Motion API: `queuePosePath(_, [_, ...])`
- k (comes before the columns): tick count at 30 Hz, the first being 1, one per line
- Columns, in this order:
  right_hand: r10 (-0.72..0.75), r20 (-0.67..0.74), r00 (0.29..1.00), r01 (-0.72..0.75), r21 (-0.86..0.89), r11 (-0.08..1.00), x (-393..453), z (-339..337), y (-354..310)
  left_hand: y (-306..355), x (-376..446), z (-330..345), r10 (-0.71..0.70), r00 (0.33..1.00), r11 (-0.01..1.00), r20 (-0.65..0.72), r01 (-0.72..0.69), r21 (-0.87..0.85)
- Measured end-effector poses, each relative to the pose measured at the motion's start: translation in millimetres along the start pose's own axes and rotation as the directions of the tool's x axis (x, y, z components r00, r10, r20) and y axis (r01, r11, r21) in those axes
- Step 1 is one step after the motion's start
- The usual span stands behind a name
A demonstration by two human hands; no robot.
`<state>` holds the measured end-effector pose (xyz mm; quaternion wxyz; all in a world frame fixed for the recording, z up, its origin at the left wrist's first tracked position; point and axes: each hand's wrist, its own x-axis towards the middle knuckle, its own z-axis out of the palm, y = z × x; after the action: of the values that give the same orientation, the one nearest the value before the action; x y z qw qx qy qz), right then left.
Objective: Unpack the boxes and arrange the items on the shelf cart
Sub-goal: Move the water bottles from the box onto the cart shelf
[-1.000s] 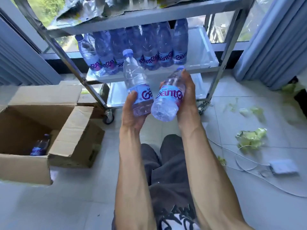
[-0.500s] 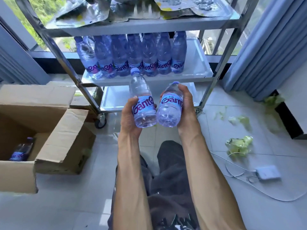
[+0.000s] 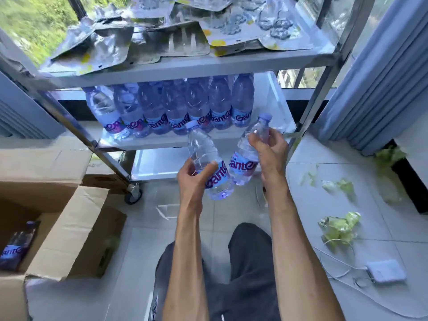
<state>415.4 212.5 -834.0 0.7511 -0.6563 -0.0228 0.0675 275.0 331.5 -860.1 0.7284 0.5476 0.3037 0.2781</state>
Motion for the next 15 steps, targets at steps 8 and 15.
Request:
queuePosePath(8, [-0.357, -0.111, 0.928, 0.316, -0.277, 0.907, 105.1, 9.1, -15.6, -0.6, 61.2, 67.2, 0.159, 0.987, 0.971, 0.02, -0.16, 0.179])
queuePosePath(15, [-0.354, -0.084, 0.932, 0.321, -0.266, 0.909, 186.5, 41.2, -11.6, -15.7, 86.8, 78.2, 0.135, 0.99, 0.966, 0.028, -0.138, 0.22])
